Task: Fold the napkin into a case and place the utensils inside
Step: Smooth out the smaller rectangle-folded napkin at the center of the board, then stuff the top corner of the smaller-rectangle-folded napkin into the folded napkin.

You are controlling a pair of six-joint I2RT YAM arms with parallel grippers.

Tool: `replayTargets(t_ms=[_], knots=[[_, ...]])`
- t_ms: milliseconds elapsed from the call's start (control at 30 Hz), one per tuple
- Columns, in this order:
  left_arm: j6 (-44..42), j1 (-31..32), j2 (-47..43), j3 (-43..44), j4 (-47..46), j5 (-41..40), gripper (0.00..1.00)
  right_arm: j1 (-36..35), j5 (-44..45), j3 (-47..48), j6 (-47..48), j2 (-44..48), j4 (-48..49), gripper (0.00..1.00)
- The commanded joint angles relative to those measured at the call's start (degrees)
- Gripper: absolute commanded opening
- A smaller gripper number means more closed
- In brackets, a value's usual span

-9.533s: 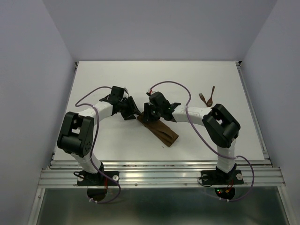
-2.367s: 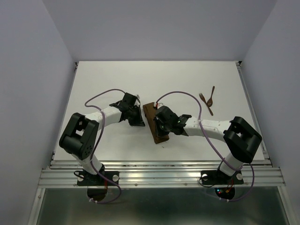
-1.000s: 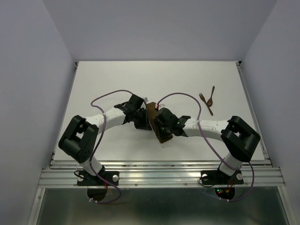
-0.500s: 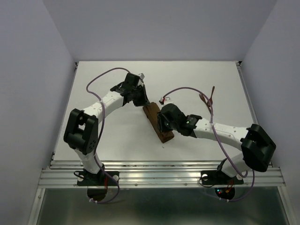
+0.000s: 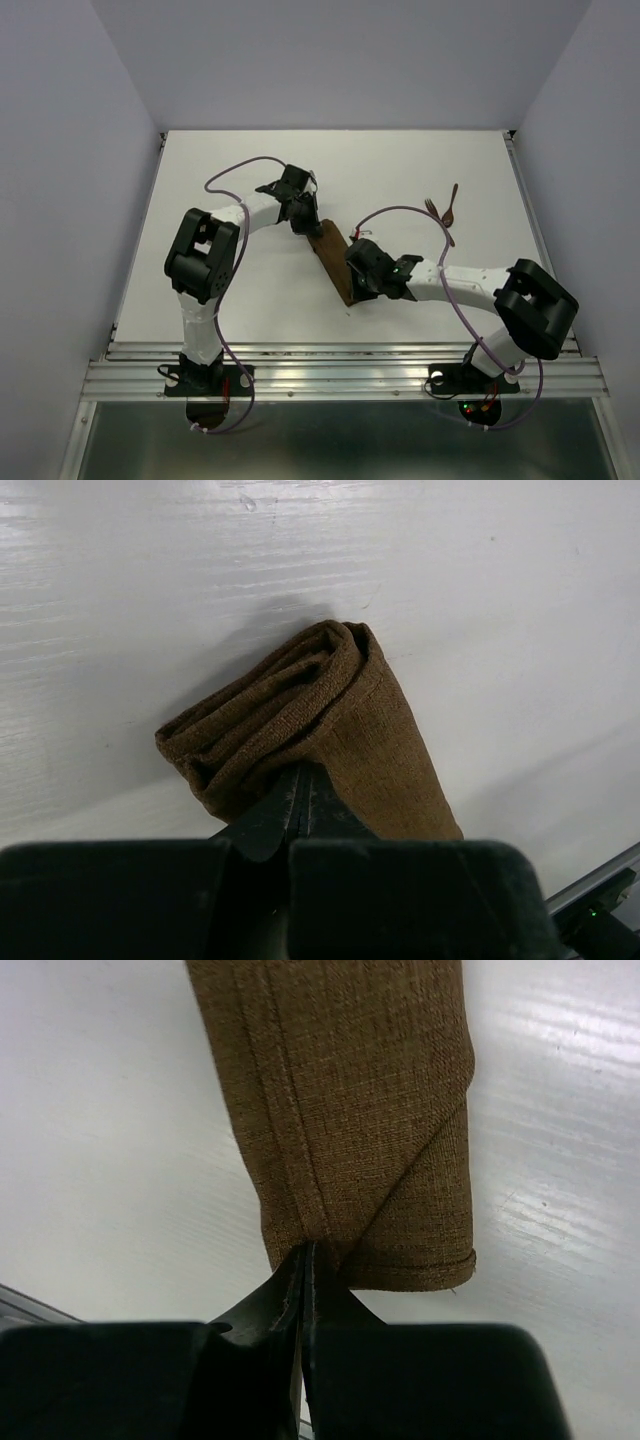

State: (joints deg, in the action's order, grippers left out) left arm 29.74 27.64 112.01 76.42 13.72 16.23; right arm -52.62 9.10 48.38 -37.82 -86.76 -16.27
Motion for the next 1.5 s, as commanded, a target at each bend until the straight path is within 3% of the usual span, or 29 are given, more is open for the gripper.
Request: replayTargets(t_ms=[0, 267, 600, 800, 867, 933, 1033, 1233, 1300, 1467], knots=[[-0.91, 0.05, 0.22, -1.88, -2.46, -1.64, 0.0, -0.64, 1.0, -1.7, -2.25, -1.57, -0.34, 0.01], [-0.82, 0.05, -0.29, -5.13, -3.26, -0.85, 0.0, 0.68, 4.86, -4.17, -3.48, -2.1, -2.97, 0.01], [-0.56, 0.22, -8.81, -11.73, -3.61, 1.7, 0.0, 2.35, 9.53, -5.58, 0.64, 7.37, -4.47, 0.01], [-1.96, 0.14, -13.65, -6.3, 1.47, -1.11, 0.0, 2.35, 6.81, -0.93, 8.81, 11.97, -0.87, 0.16], [-2.93, 0.14, -14.36, -3.04, 3.24, -2.69, 0.0, 2.35, 5.58, 3.2, 10.31, 9.95, -1.13, 0.19], [-3.63, -0.21, -16.02, -0.94, 5.79, -3.57, 0.09, 2.35, 4.53, 7.23, 11.45, 6.8, -0.95, 0.25], [-3.63, -2.4, -17.52, -0.4, 6.85, -3.22, 0.14, 2.35, 3.3, 11.63, 12.5, 1.27, -1.13, 0.3], [-1.88, -12.59, -24.63, -6.1, 8.34, -3.66, 0.18, 2.35, 2.14, 24.81, 12.95, -9.2, -3.15, 0.41], [-1.35, -18.21, -27.09, -8.65, 8.61, -4.19, 0.25, 1.65, 4.77, 29.98, 12.78, -13.49, -4.72, 0.45], [-0.47, -22.09, -30.09, -13.83, 7.73, -2.87, 0.36, 1.12, 6.54, 37.83, 11.11, -21.95, -7.45, 0.49]])
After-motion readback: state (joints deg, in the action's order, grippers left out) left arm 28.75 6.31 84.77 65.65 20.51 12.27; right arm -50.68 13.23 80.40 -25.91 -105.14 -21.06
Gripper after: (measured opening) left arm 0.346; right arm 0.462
